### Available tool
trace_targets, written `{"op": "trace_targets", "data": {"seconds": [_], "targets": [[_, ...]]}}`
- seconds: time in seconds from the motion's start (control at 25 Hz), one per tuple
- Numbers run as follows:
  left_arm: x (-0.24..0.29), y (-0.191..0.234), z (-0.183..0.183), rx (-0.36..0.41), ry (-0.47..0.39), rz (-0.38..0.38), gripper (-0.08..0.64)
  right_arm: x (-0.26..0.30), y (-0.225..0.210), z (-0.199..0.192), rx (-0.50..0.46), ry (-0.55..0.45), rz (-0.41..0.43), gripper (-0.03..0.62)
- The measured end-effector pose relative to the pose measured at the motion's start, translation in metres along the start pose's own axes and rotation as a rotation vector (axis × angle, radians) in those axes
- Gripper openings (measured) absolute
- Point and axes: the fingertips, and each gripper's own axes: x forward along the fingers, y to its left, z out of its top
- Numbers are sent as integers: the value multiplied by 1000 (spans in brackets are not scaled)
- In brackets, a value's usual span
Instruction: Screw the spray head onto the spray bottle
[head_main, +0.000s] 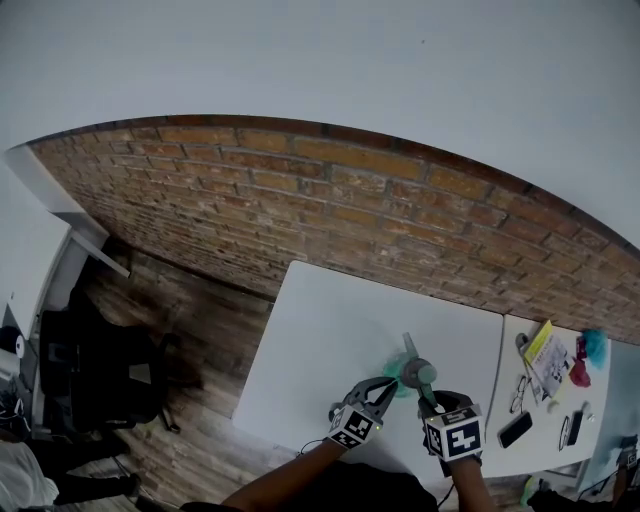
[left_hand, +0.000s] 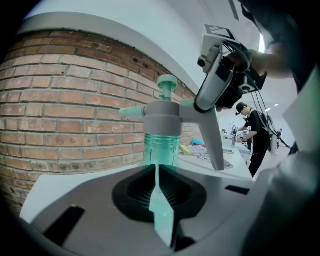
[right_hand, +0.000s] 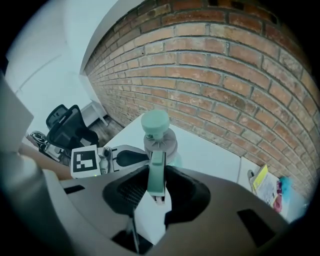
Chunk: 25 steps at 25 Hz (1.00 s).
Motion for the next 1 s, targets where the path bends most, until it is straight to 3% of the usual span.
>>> {"op": "trace_targets", "data": {"seconds": [0.2,0.32,0.44,0.64,0.88,1.0], "targets": [[-3,2,3,3,-15,-10,2,1,0,-1,41,-43,-7,110],[-7,6,2,-5,-18,-3,2,-3,3,7,-12,-91,-25,117],[-9,9,4,-15,-27,4,2,-3,11,11,-14,-123,5,187],[-19,11,19,-40,-61,15,2,-15,15,19,-4,-199,22,203],[-47,5,53,-135,-166,29,2,-53,-15,33,22,-418,-48,202],[-50,6,52,-179,-157,60,2,-64,-28,33,-38,-551,-26,202]]}}
